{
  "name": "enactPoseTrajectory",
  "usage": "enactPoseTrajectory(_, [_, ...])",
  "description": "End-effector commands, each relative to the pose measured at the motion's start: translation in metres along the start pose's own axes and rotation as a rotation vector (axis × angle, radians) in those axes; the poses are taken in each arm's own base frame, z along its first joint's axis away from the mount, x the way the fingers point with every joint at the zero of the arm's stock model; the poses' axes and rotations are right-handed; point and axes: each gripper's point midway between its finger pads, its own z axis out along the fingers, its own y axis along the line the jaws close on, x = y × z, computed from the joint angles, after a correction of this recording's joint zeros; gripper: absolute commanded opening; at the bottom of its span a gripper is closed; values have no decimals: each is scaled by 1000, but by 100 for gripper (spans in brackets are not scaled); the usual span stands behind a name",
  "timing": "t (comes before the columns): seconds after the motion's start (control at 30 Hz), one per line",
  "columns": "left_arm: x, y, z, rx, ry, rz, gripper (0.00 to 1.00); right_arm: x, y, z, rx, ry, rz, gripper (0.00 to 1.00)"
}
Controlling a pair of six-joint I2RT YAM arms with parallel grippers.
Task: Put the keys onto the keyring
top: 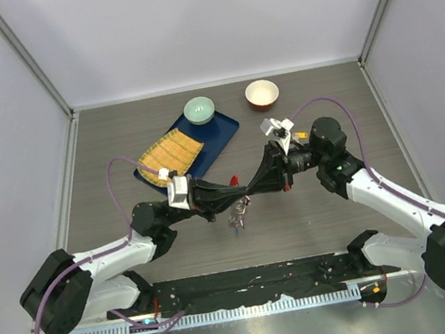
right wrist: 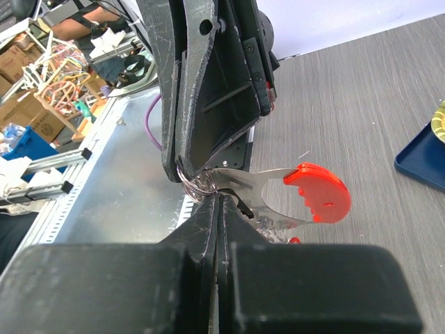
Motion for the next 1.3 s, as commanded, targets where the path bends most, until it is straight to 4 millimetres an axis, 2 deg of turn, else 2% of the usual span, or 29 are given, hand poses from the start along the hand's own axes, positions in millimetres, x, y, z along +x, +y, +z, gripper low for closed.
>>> enactPoseTrajectory(0.0, [-22,-13,7,58,-110,76,7,-31,6,2,34,-56,-170,1])
enactPoseTrajectory(0.07, [-15,-11,4,41,-95,62,16,-30,3,2,54,-45,-173,1])
enactPoseTrajectory(0.33, [1,3,-8,-71,-38,33,39,-21,-8,-2,125,12,-188,1])
enactPoseTrajectory(0.37, [-5,3,-8,-81,-45,50,45,-20,-10,-3,134,18,-185,1])
enactPoseTrajectory(0.4, [2,6,-11,-103,-10,31,47,-15,-13,-4,148,32,-167,1])
enactPoseTrajectory(0.47, [-9,9,-11,-136,-11,48,55,-15,-16,-5,162,46,-188,1])
enactPoseTrajectory(0.5, [3,15,-15,-171,50,27,57,-12,-19,-6,181,58,-176,1])
enactPoseTrajectory(0.57, [-2,24,-15,-230,73,33,67,-8,-22,-8,199,80,-180,1])
enactPoseTrajectory(0.6, [4,27,-22,-271,127,23,70,-5,-24,-9,211,93,-165,1])
enactPoseTrajectory(0.67, [-3,31,-24,-307,154,34,74,-4,-28,-10,236,107,-179,1])
enactPoseTrajectory(0.7, [5,34,-31,-347,211,14,75,-1,-29,-11,242,118,-171,1])
enactPoseTrajectory(0.77, [2,38,-32,-370,255,23,77,0,-32,-11,259,128,-174,1])
enactPoseTrajectory(0.8, [16,38,-40,-391,329,-4,78,2,-34,-12,267,139,-172,1])
enactPoseTrajectory(0.83, [13,40,-40,-399,344,4,78,3,-35,-12,275,146,-173,1])
enactPoseTrajectory(1.0, [34,36,-48,-371,466,-15,79,13,-41,-10,291,184,-156,1])
enactPoseTrajectory(1.1, [45,33,-48,-322,500,9,73,15,-41,-8,293,196,-155,1])
enactPoseTrajectory(1.17, [52,34,-51,-315,517,17,64,17,-42,-8,295,204,-159,1])
enactPoseTrajectory(1.23, [54,33,-50,-291,518,40,63,18,-41,-7,297,213,-162,1])
enactPoseTrajectory(1.27, [53,32,-47,-272,504,49,58,20,-42,-7,301,220,-158,1])
